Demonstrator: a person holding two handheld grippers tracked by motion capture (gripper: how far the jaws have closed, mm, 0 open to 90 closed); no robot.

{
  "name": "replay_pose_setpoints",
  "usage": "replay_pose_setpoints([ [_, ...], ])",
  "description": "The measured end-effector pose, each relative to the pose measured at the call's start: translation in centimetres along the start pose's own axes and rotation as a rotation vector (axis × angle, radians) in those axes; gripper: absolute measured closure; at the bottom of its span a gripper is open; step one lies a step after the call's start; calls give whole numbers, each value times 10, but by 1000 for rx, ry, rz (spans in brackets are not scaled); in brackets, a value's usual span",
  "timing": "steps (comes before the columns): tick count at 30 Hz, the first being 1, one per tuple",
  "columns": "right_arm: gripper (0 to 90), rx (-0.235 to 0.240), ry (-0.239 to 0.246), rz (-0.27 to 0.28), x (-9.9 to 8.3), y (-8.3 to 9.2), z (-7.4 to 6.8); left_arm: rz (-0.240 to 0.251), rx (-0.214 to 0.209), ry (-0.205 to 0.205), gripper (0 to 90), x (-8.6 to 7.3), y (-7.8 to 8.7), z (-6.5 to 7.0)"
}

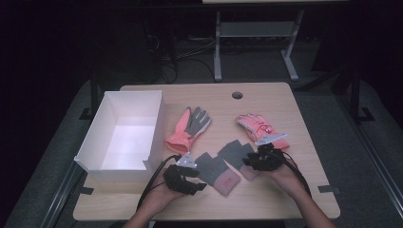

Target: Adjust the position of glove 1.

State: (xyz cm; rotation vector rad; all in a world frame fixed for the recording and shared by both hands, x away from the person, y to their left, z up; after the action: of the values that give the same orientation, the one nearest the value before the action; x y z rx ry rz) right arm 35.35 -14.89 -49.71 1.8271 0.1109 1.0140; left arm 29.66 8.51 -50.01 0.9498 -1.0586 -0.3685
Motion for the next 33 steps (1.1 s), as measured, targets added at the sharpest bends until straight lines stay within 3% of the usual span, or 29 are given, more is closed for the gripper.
replay_pose_setpoints([
  [4,706,-24,11,-44,-1,-14,1,-8,12,12,368,-2,0,-4],
  [9,853,-55,27,-25,-3,-19,2,-13,16,8,339,-2,-2,-3],
  [13,868,-45,23,-9,-4,-18,3,-12,27,6,300,-3,-2,-4],
  [24,873,2,-14,76,6,7,0,9,53,12,225,-1,1,-9],
  [27,873,34,-30,93,9,13,-7,20,60,24,210,0,1,-9],
  [33,872,78,-10,112,22,15,-33,19,80,17,191,-1,4,-12],
])
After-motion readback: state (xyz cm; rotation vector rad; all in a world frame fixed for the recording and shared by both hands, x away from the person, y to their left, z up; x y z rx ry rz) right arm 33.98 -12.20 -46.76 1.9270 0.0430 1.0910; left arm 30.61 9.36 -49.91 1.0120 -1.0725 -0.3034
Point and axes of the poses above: each handheld gripper's, and its own axes: y roughly backward along the jaws, x roughly out of its top, z roughly to its right, the point moved 7 cm from there along -y, roughly forward along the jaws, and after that the axes turned 5 degrees about -z, right-handed, at the moved point
